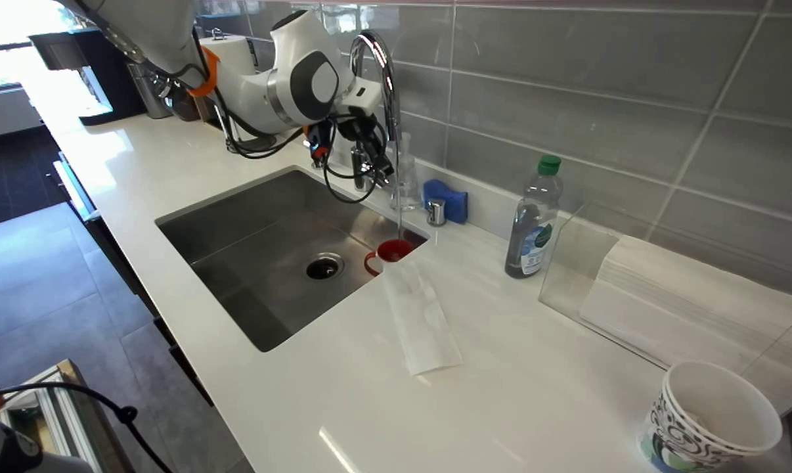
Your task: Open the tap
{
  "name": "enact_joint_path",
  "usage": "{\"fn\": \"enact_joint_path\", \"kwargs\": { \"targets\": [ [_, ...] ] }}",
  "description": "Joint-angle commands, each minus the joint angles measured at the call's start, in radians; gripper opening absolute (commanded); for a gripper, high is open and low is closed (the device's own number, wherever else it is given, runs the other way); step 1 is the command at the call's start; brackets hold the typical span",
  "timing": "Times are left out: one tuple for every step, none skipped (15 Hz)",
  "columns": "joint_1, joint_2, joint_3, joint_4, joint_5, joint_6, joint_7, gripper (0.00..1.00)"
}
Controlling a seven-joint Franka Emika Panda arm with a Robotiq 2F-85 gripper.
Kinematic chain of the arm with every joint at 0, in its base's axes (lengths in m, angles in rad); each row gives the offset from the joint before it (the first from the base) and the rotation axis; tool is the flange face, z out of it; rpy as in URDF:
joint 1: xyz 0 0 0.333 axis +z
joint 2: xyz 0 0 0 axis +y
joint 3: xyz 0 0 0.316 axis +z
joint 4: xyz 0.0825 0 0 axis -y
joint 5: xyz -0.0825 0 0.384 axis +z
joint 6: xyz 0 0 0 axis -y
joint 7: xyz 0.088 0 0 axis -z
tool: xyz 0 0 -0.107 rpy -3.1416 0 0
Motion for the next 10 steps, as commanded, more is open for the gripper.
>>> {"fn": "enact_joint_path", "kwargs": {
  "targets": [
    [-0.012, -0.002, -0.018, -0.035, 0.02, 0.003, -0.048, 0.05],
    [-0.011, -0.001, -0.017, -0.032, 0.019, 0.005, -0.052, 0.05],
    [-0.008, -0.003, -0.019, -0.035, 0.014, 0.008, -0.054, 0.05],
    [-0.004, -0.003, -0.021, -0.036, 0.007, 0.019, -0.057, 0.05],
    [-0.005, -0.006, -0.019, -0.04, 0.006, 0.03, -0.066, 0.05],
    [0.004, -0.006, -0.028, -0.041, -0.007, 0.041, -0.065, 0.05],
    [0.007, -0.012, -0.029, -0.048, -0.011, 0.056, -0.076, 0.05],
    [0.013, -0.017, -0.032, -0.056, -0.018, 0.069, -0.086, 0.05],
    [0.018, -0.022, -0.031, -0.063, -0.021, 0.083, -0.103, 0.05],
    [0.021, -0.025, -0.032, -0.068, -0.021, 0.092, -0.12, 0.05]
  ]
}}
